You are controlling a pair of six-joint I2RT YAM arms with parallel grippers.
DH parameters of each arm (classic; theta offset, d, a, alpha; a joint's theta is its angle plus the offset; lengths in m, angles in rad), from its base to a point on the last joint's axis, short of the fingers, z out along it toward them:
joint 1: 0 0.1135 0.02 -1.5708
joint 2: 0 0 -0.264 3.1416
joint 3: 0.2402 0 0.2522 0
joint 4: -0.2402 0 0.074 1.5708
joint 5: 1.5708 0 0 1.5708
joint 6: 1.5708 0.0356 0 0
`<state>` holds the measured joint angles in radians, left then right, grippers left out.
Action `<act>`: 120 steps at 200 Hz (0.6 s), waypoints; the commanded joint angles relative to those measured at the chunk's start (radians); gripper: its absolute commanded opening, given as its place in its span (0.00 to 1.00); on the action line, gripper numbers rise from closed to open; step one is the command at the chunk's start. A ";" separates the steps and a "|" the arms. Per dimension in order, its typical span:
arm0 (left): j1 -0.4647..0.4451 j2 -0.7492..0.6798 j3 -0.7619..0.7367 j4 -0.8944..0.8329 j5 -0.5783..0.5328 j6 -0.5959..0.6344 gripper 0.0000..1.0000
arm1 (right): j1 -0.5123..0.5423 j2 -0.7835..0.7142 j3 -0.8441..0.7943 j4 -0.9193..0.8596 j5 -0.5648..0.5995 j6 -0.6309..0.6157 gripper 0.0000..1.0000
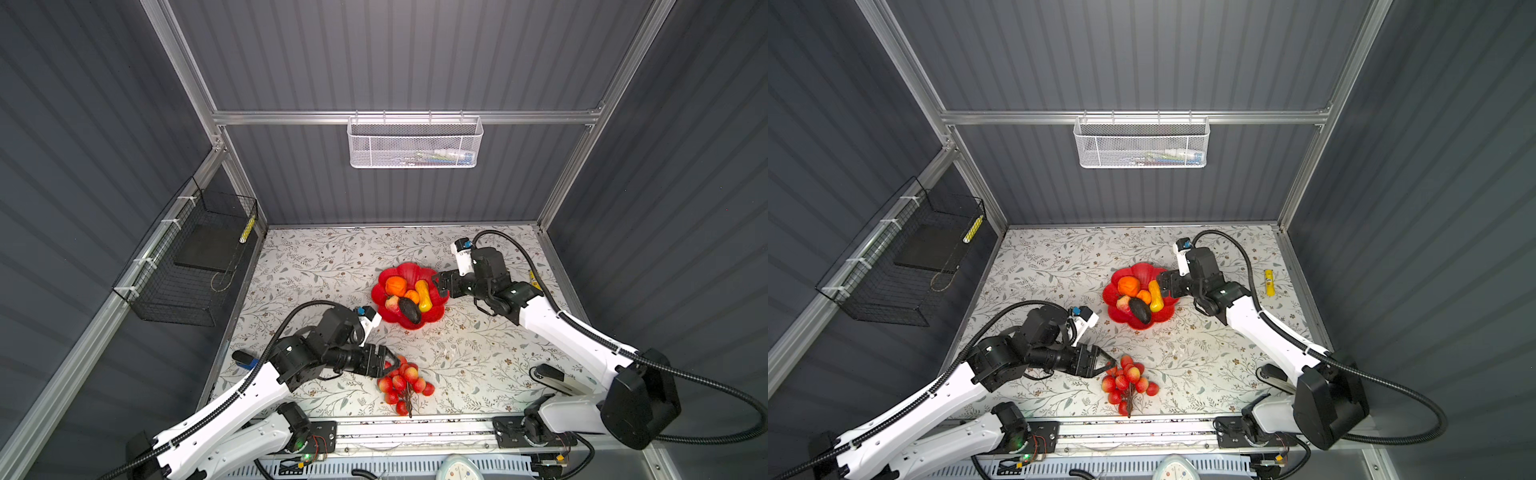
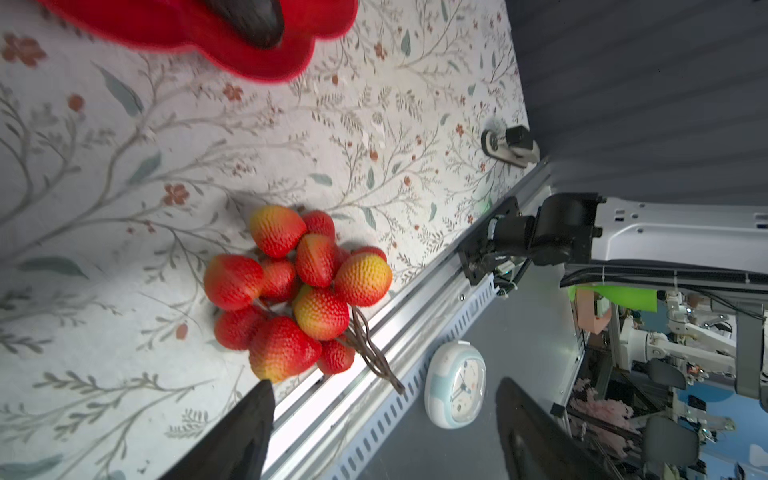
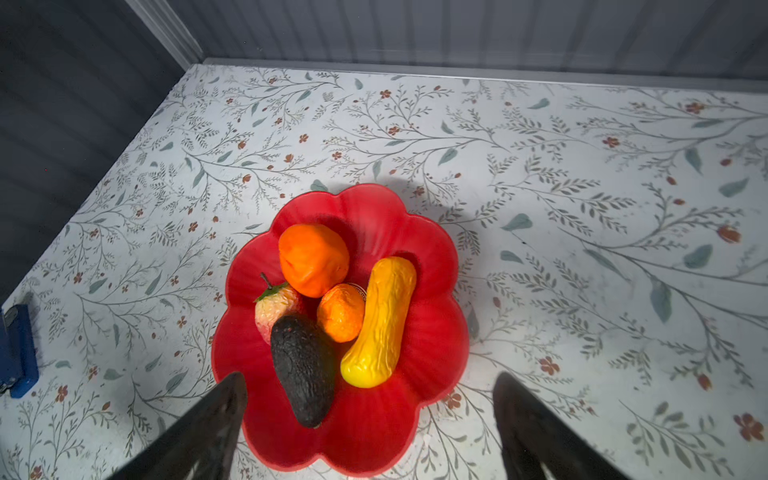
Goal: Place and organize the fake fruits in the fruit bowl
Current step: 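Grasp the red strawberry bunch by its stems with the left gripper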
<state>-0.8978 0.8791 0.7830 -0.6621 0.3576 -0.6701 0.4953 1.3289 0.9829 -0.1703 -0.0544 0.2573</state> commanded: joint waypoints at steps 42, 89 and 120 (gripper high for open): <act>-0.322 0.291 0.002 0.109 -0.120 -0.209 0.84 | -0.055 -0.140 -0.131 0.046 0.054 0.117 0.93; -0.386 0.438 0.017 0.127 -0.085 -0.241 0.79 | -0.069 -0.240 -0.209 0.038 0.052 0.126 0.94; -0.386 0.508 0.040 0.131 -0.083 -0.226 0.69 | -0.075 -0.273 -0.243 0.042 0.053 0.136 0.95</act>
<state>-1.2778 1.3479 0.7811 -0.5297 0.2657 -0.8890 0.4274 1.0817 0.7624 -0.1345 -0.0143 0.3763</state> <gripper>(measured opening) 0.729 0.946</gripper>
